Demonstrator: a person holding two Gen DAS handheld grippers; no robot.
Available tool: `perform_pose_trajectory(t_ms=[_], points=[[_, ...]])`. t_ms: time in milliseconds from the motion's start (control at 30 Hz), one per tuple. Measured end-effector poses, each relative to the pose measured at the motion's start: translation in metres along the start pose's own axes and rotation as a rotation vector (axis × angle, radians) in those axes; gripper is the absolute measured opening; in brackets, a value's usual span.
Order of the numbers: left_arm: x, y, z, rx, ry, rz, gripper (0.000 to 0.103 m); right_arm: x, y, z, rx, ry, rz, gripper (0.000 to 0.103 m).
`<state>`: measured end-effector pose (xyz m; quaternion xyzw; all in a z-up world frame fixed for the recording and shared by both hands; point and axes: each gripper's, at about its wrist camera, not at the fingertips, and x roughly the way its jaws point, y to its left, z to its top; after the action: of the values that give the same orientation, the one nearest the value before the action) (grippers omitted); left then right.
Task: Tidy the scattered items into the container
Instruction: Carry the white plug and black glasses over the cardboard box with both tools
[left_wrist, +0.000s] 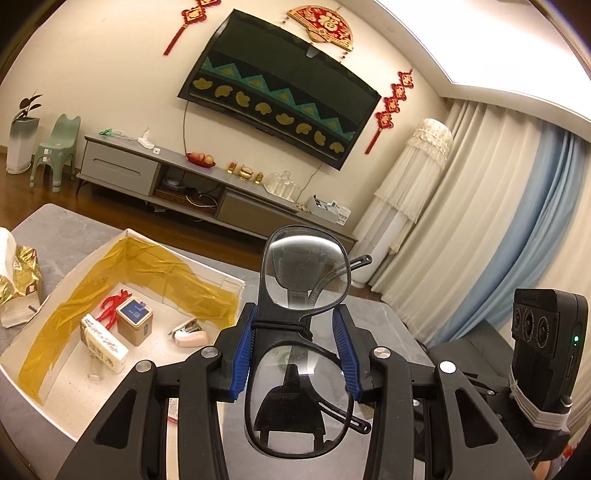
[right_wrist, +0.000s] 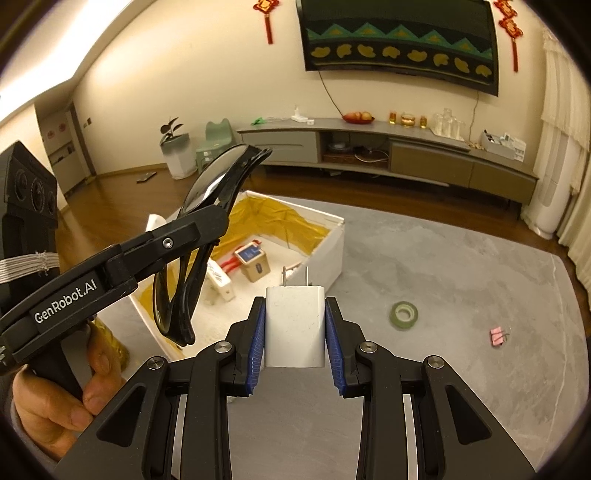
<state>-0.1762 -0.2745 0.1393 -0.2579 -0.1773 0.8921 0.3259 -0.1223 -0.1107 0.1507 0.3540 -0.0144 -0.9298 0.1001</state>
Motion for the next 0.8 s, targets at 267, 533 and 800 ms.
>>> perform_pose_trajectory(t_ms=[267, 533, 800], points=[[-0.018, 0.028, 0.005, -0.058, -0.033, 0.024, 0.043, 0.006, 0.012, 0.009, -0.015, -0.001, 0.023, 0.032], [-0.029, 0.046, 0.006, -0.078, -0.045, 0.049, 0.043, 0.016, 0.023, 0.016, -0.034, 0.006, 0.052, 0.032], [-0.041, 0.069, 0.006, -0.105, -0.058, 0.081, 0.043, 0.027, 0.035, 0.025, -0.051, 0.007, 0.089, 0.032]])
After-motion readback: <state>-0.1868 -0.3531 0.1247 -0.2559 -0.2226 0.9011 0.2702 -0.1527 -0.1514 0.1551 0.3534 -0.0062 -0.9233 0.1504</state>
